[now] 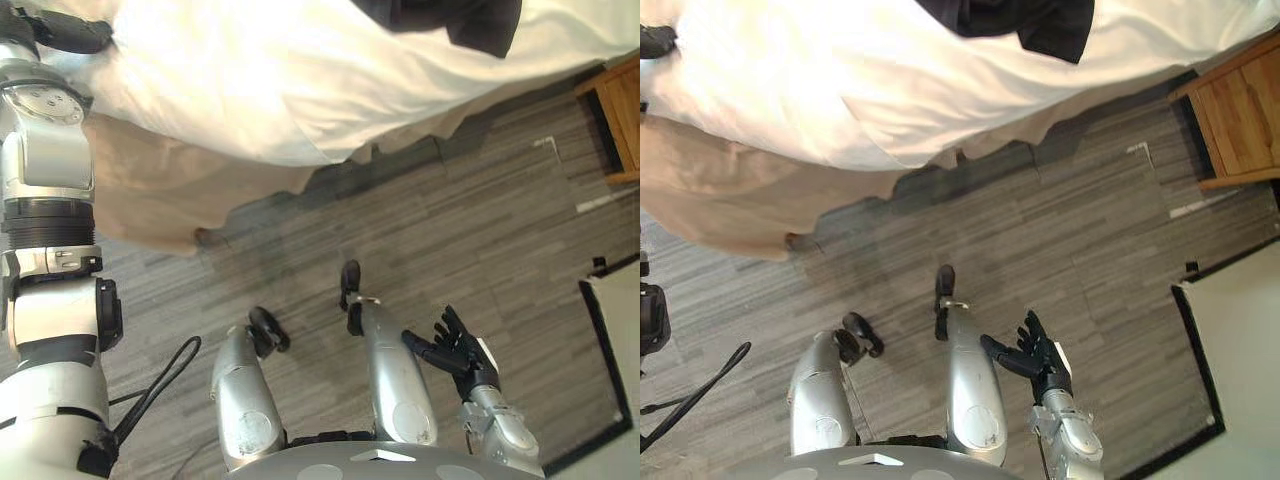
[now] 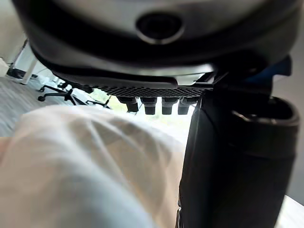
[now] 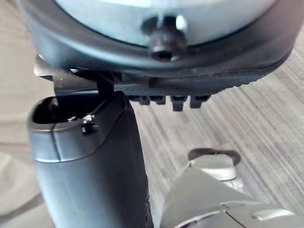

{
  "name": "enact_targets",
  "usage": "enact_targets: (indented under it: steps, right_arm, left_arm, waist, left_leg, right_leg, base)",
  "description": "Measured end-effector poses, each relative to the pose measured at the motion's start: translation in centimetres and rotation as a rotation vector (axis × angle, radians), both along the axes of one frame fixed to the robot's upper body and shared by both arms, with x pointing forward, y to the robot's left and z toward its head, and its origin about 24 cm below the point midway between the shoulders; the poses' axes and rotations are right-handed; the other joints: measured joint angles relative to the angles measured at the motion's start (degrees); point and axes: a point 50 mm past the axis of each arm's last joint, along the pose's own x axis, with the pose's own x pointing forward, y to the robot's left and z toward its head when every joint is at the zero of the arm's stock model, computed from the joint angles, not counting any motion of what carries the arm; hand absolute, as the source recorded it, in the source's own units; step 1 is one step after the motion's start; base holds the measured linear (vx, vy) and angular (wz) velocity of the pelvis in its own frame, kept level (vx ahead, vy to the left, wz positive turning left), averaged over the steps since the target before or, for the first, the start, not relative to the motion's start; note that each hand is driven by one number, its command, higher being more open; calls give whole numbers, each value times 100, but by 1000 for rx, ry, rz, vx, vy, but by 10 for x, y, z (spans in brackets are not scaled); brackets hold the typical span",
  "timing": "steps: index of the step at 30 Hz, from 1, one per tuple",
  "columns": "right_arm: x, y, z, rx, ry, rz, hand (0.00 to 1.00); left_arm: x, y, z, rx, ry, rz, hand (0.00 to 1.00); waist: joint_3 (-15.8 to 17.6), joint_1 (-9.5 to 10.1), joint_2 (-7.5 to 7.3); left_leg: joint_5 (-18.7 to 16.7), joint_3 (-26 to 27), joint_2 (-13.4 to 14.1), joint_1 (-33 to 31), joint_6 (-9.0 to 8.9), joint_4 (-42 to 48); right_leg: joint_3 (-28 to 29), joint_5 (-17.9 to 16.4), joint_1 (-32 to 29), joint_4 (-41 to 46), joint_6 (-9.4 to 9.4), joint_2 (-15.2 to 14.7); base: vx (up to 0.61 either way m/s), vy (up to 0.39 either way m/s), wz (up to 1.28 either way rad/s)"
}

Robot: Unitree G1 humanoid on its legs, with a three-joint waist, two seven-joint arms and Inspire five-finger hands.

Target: Tidy up the quilt and then pick up the clothes from the bed and put them into the laundry hamper

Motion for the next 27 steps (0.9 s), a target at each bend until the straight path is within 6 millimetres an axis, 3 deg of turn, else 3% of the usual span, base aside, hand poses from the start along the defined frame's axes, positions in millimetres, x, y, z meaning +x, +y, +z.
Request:
enact_targets:
  steps: [5, 14, 21, 22, 23, 25, 27]
  right_arm:
    - [14, 0, 9, 46, -82, -2, 100]
    - [39, 10, 22, 44, -107, -13, 100]
    - [36, 16, 12, 29, -8, -35, 100]
    - [33, 18, 8, 32, 21, -39, 100]
    - [32, 19, 5, 34, 41, -39, 100]
    - [18, 21, -8, 18, 140, -37, 100]
    - [7, 21, -18, 28, 213, -52, 100]
  left_arm:
    - [-1, -5, -1, 44, -79, 26, 0]
    - [3, -5, -37, 173, -18, 64, 0]
    - [-3, 2, -107, 147, 132, -79, 0]
    - [-9, 6, -126, 134, 185, -102, 100]
    - [-12, 9, -136, 116, 211, -117, 100]
    - [-28, 14, -180, 11, 297, -178, 100]
    - [-43, 16, -210, -114, 313, -211, 100]
  waist:
    - [100, -33, 41]
    - [181, -39, 183]
    - [131, -9, 253]
    - [-20, 18, 301]
    - [-103, 27, 318]
    - [-477, 154, 380]
    - [-789, 190, 435]
  left_leg:
    - [-38, -90, 65, -359, 45, 62]
    - [20, -77, -61, -119, 69, -87]
    - [217, -62, -460, 1027, 38, -846]
    - [267, -64, -503, 1170, 18, -1017]
    - [304, -68, -538, 1255, 11, -1126]
    - [475, -61, -665, 1670, -75, -1617]
    - [633, -97, -780, 2005, -145, -2052]
  right_leg:
    - [-4, 121, -304, -15, -23, 65]
    - [52, 151, -126, 7, -21, 2]
    - [28, 35, 939, -281, 59, -190]
    - [-46, 39, 1137, -467, 64, -192]
    - [-84, 46, 1230, -559, 75, -198]
    - [-210, 52, 1663, -890, 86, -194]
    - [-372, 53, 2029, -1189, 88, -190]
  base:
    - [-45, -31, -3]
    - [8, 1, 2]
    - [79, 31, 16]
    - [91, -10, 15]
    - [160, -19, 18]
    - [189, -22, 18]
    - [211, -30, 24]
